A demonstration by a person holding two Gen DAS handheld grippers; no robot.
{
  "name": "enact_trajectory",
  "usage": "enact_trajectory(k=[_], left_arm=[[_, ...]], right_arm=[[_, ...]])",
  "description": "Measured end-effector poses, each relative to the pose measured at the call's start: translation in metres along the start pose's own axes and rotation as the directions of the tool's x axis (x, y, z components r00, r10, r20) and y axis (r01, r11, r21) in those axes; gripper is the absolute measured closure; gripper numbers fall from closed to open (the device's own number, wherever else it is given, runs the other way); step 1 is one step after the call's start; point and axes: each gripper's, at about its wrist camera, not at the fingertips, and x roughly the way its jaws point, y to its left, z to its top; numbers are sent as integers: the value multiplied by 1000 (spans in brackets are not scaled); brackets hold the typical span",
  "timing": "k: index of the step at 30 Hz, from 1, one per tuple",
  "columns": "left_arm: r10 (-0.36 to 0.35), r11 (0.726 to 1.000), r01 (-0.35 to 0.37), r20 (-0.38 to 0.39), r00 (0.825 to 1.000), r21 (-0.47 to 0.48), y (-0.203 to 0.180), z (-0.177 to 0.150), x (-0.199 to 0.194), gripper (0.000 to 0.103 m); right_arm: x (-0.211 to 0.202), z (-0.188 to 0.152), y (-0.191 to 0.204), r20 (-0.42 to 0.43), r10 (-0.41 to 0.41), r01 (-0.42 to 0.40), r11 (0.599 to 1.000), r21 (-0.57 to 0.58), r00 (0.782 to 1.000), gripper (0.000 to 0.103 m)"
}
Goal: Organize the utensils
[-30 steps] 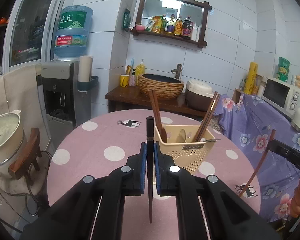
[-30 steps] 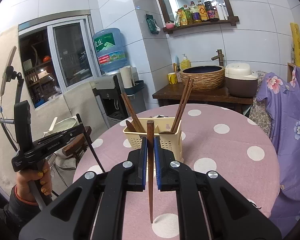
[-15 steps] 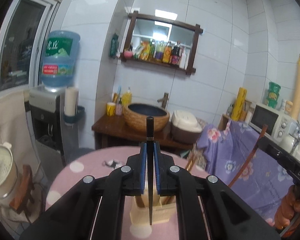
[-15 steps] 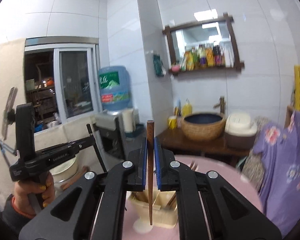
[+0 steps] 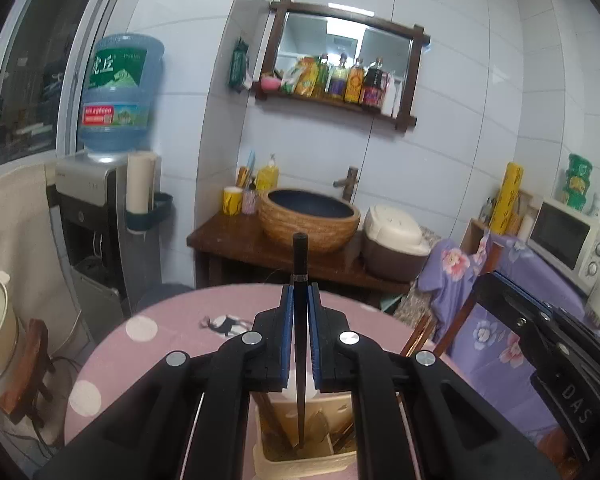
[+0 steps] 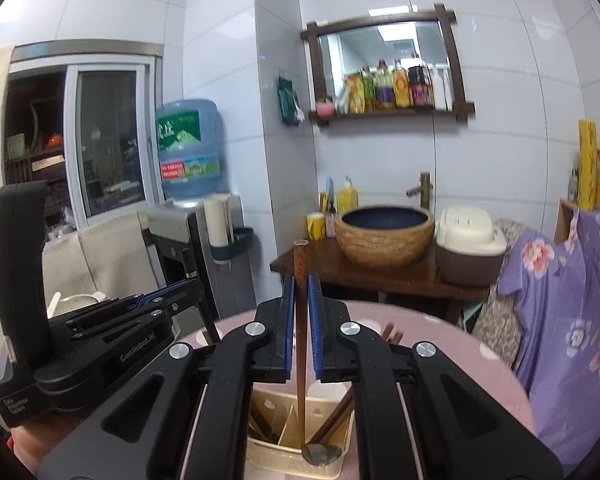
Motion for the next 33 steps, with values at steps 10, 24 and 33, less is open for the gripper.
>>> enact_trajectory(k=[10, 24, 33], left_arm=[[-5, 1000, 4, -111, 994, -13, 10, -49, 33, 95], [19, 1000, -19, -30, 999, 1, 12, -71, 13, 42], [59, 993, -67, 88, 994, 99, 8, -107, -50, 5]], right_arm=[[32, -46, -13, -114, -7, 13, 998, 56, 993, 95], [9, -68, -23, -37, -28, 30, 998, 57, 999, 48], [-73, -109, -17, 53, -60, 62, 998, -33, 997, 6]])
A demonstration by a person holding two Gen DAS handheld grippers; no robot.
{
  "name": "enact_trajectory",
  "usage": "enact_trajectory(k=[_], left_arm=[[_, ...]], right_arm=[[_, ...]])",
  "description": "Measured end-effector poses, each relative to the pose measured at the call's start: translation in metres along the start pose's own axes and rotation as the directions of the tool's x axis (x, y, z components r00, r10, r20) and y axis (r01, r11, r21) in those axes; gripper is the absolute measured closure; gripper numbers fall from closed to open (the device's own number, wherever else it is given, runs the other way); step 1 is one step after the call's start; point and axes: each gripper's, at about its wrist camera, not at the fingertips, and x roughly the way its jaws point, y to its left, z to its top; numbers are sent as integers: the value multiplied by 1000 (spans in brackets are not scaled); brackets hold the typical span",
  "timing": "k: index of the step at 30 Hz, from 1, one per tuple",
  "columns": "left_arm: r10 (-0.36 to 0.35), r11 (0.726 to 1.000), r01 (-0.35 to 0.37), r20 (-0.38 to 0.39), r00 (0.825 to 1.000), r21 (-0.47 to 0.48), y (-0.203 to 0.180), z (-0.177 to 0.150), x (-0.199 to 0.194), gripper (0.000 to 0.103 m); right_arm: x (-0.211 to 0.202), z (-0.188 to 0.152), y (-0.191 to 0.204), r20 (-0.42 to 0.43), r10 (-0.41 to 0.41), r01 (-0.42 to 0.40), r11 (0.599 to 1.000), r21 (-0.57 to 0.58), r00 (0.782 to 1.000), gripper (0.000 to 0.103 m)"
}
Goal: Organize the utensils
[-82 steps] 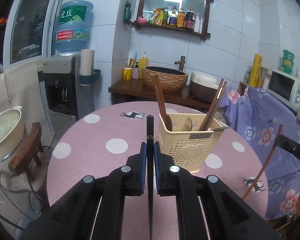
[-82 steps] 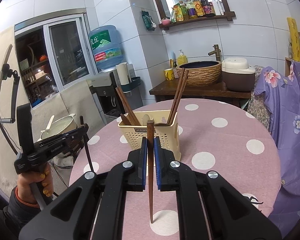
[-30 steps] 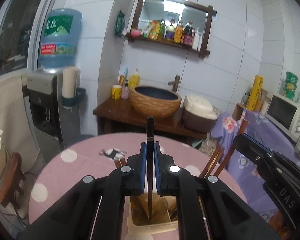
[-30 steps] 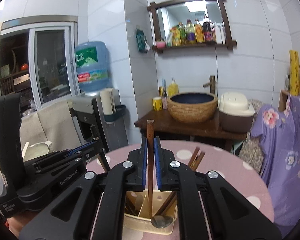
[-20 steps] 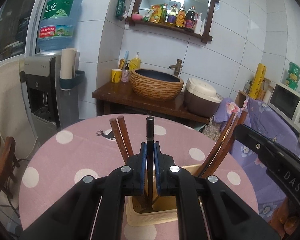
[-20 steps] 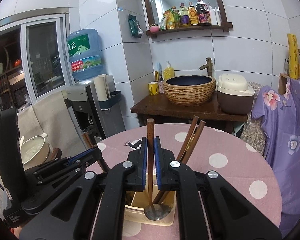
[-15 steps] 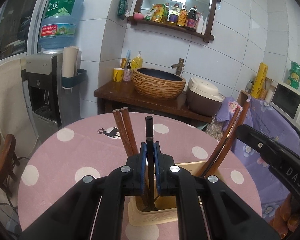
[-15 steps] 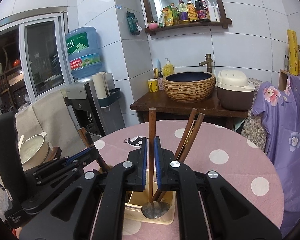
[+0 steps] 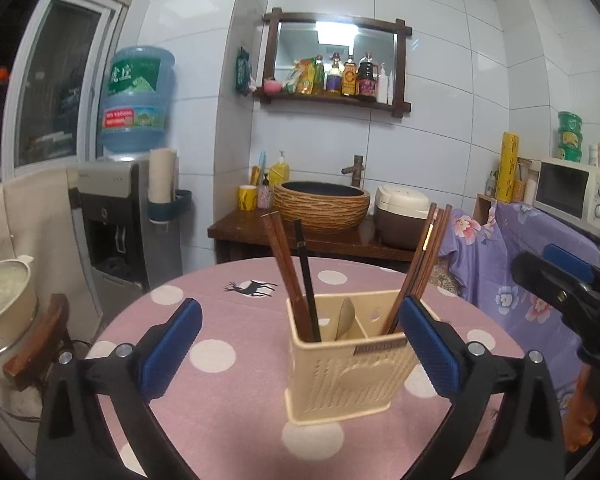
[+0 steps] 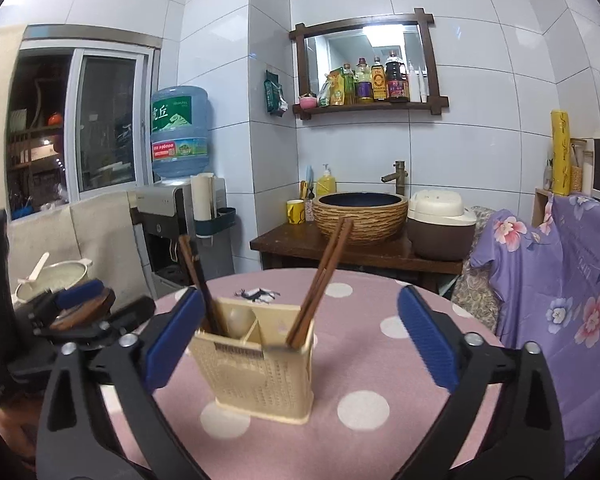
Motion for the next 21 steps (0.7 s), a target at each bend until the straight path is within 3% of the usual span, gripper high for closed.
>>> enact_trajectory(k=[5, 8, 11, 16, 21], left_arm=[[12, 999, -8, 80, 997, -54, 13, -34, -48, 5], [61, 996, -54, 85, 994, -77, 22, -58, -71, 5], [90, 987, -80, 73, 993, -141, 32, -88, -90, 5], [120, 980, -122, -22, 992, -159, 37, -128, -112, 5], [156, 966, -153, -1, 988, -210, 37, -150, -155, 5]], right_arm=[[-34, -37, -8, -25, -19, 20, 999, 44, 1000, 6], [-56, -71, -10, -43, -49, 53, 996, 77, 998, 6], [-72, -102, -6, -70, -61, 66, 995, 70, 996, 6], [-109, -152, 14, -85, -94, 96, 995, 20, 992, 6], [-151, -177, 34, -54, -116, 116, 993, 0, 992, 6]])
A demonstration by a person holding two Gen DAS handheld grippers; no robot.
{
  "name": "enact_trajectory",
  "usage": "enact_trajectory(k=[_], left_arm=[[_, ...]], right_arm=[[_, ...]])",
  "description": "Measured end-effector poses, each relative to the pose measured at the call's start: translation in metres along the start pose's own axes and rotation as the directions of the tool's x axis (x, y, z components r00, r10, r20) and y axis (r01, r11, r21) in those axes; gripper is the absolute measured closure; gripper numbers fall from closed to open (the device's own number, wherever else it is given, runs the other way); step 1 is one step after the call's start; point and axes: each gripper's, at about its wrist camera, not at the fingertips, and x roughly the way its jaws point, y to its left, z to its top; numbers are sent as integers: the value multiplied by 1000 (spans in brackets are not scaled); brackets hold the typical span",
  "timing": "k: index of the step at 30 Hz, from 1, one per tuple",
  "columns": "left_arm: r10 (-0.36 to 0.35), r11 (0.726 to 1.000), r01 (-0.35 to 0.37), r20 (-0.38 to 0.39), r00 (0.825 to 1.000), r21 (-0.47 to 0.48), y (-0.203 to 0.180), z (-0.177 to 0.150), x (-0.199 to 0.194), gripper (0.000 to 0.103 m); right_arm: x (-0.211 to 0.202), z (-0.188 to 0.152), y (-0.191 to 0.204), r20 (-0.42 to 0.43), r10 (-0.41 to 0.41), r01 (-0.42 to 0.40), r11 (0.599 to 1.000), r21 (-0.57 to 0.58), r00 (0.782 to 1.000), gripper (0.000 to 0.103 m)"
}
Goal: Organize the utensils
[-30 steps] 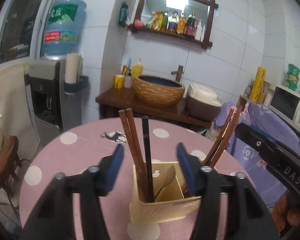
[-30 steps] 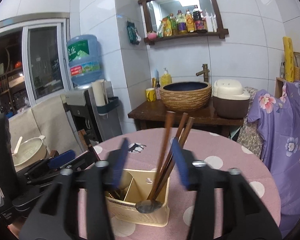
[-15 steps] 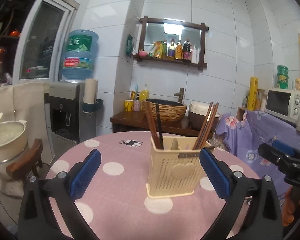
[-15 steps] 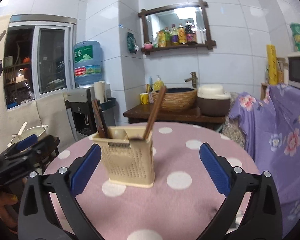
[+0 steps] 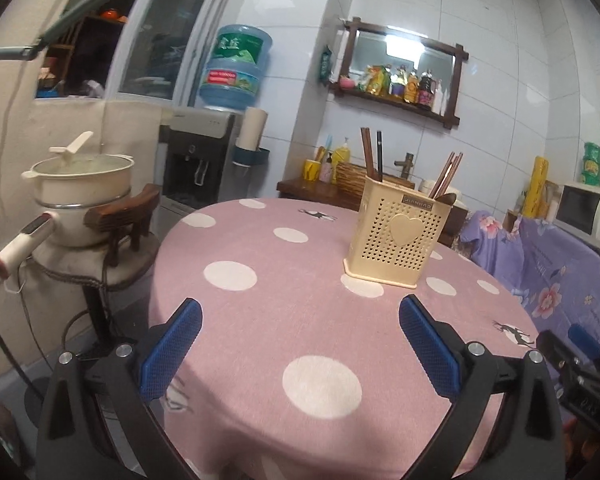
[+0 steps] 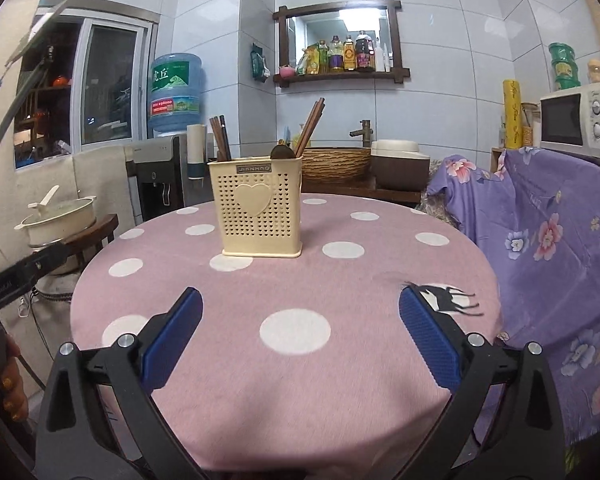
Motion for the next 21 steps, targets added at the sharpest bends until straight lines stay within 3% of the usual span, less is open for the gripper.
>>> enact_trajectory(k=[9, 21], left_arm=[[41, 989, -59, 132, 990, 134, -22, -10, -52, 5], [11, 988, -31, 137, 991, 149, -26, -14, -57, 5]], right_arm=[[-48, -2, 6, 60, 0, -1, 1000, 23, 998, 6], [-54, 1, 1, 65, 2, -4, 999, 37, 998, 6]])
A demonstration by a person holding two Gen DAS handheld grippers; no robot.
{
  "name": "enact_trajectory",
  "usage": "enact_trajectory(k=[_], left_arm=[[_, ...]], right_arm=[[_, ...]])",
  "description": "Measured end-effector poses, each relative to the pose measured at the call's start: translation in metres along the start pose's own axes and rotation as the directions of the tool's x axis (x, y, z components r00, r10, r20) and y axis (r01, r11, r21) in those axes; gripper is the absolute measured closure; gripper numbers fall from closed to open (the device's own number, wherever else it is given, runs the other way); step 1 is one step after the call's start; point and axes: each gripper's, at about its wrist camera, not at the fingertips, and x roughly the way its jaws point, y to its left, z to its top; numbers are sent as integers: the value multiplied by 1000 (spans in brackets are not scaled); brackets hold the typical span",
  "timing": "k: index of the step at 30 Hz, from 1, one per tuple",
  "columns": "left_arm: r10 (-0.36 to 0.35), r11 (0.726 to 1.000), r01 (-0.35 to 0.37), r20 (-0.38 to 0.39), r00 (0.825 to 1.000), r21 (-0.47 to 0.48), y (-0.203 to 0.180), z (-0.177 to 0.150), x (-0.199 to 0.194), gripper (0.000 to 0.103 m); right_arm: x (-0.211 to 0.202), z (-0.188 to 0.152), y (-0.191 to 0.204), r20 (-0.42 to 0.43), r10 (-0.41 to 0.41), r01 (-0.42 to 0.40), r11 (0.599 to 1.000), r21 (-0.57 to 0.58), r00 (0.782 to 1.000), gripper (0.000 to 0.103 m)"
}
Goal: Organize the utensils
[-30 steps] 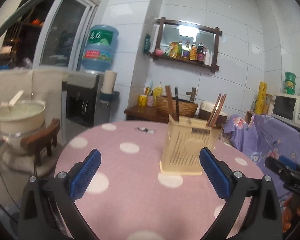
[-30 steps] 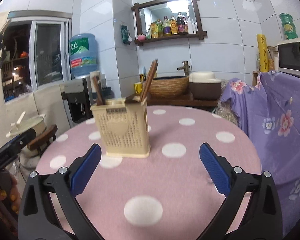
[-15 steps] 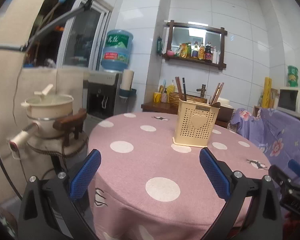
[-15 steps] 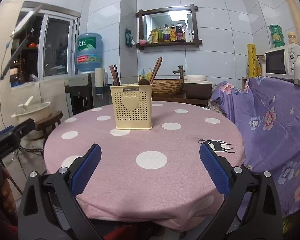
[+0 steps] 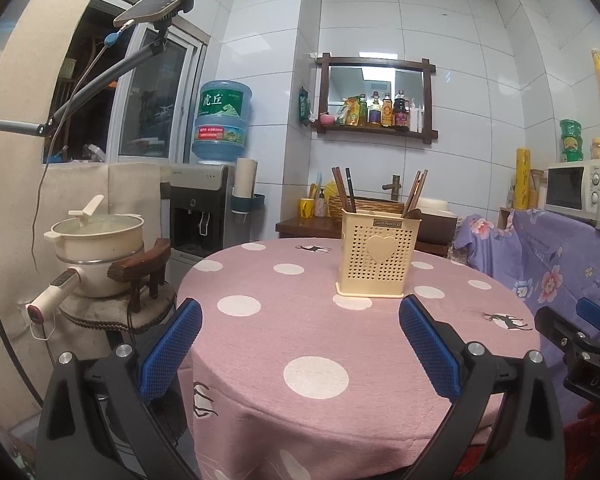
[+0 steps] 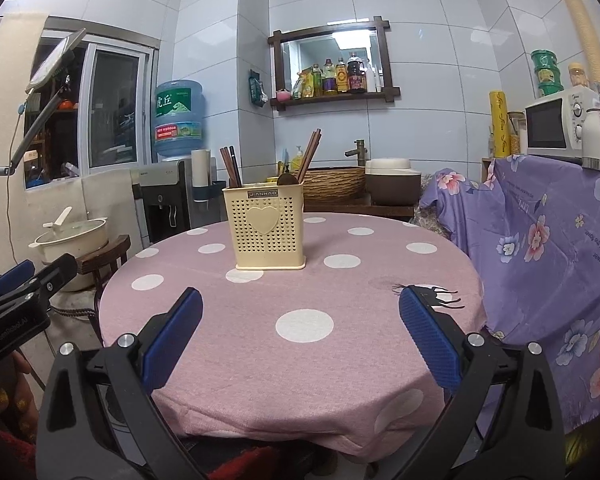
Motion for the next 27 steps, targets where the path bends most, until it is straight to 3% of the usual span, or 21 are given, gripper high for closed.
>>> enact_trajectory(k=[27], left_arm=[[-16, 1000, 16, -24, 1000, -3, 3, 0, 3, 5]], right_arm=[[4, -2, 1, -11, -1, 1, 1000, -7, 1000, 6]])
